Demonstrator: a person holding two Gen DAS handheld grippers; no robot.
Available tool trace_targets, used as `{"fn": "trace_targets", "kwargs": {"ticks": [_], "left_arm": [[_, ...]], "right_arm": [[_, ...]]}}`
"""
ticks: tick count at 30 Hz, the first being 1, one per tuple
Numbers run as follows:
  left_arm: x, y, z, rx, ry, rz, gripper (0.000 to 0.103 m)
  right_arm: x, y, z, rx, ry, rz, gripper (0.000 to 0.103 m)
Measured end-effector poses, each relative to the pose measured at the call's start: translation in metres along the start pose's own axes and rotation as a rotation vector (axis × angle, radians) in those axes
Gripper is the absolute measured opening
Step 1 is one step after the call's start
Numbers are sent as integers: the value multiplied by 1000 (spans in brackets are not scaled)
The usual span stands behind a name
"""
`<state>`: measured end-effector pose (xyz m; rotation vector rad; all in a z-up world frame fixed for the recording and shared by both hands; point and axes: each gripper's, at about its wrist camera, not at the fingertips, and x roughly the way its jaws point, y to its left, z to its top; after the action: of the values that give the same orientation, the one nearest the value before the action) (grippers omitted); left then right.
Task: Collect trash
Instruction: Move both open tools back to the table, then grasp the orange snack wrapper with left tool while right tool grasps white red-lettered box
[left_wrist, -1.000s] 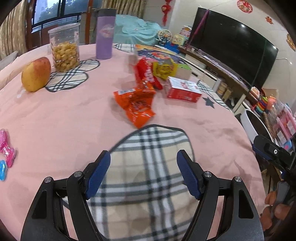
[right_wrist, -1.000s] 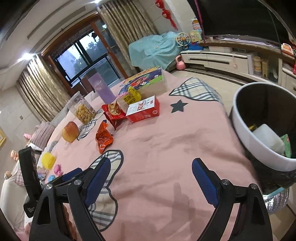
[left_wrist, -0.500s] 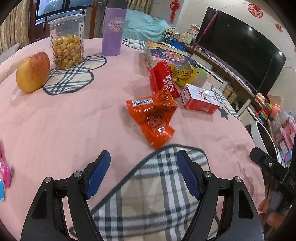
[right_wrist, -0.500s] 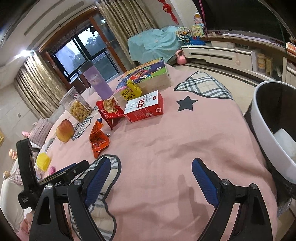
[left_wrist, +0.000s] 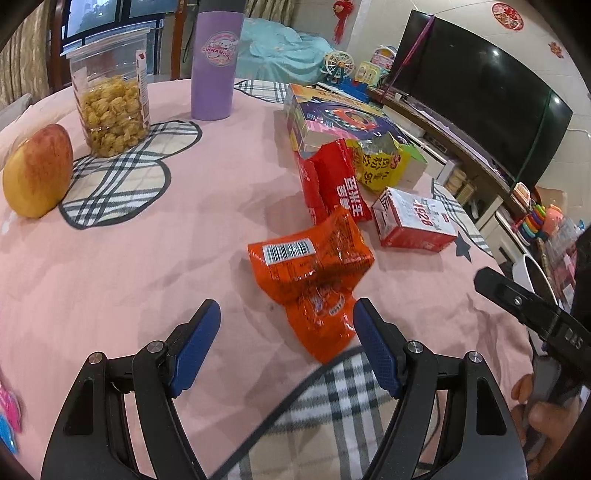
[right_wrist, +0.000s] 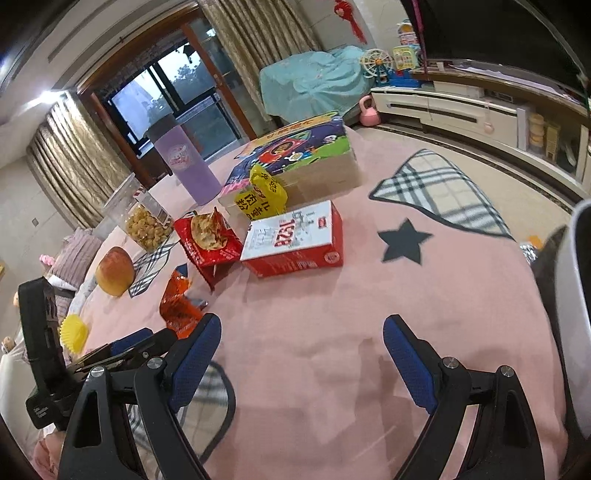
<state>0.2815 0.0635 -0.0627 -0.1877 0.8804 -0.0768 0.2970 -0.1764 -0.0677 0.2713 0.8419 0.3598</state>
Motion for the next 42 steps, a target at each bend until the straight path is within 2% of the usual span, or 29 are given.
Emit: {"fn": "trace_targets", "kwargs": {"ticks": [4,8,10,14,17,19,24,27,30,33,35,37,39,42], "left_arm": [[7,-1,2,15,4,-13,73],[12,-6,3,38,12,-27,57],[13,-8,4,48,14,-43,43],[13,-9,4,57,7,-50,33],[12,-5,3,40,4,-66,27],[10,-5,3,39,-2,-68,24],[2,-5,0,46,-26,-48,20],[-4,0,-3,26,-33,-44,19],[-9,10,-6,-9,-35,-40,18],[-13,21,-10,-43,-33,-40,19],[-13,25,-13,-51,-27,-42,19],[-11,26,-13,-55,-23,-45,19],[-9,25,-12,-59,-21,-45,19],[-7,23,-9,-62,-19,-44,20]], "right_arm": [[16,-4,10,-14,17,-1,91],[29,-11,19,-8,31,-1,90],[34,-13,22,-8,34,3,90],[43,-14,28,-17,44,5,85],[48,-12,30,-33,52,11,75],[50,-10,31,-46,56,18,64],[51,0,29,-79,64,72,43],[48,9,25,-93,82,133,38],[42,21,15,-125,111,213,38],[34,23,13,-143,83,184,40],[30,21,17,-160,58,137,50],[31,19,22,-165,52,114,71],[36,21,27,-192,51,98,77],[52,30,35,-249,80,76,77]]}}
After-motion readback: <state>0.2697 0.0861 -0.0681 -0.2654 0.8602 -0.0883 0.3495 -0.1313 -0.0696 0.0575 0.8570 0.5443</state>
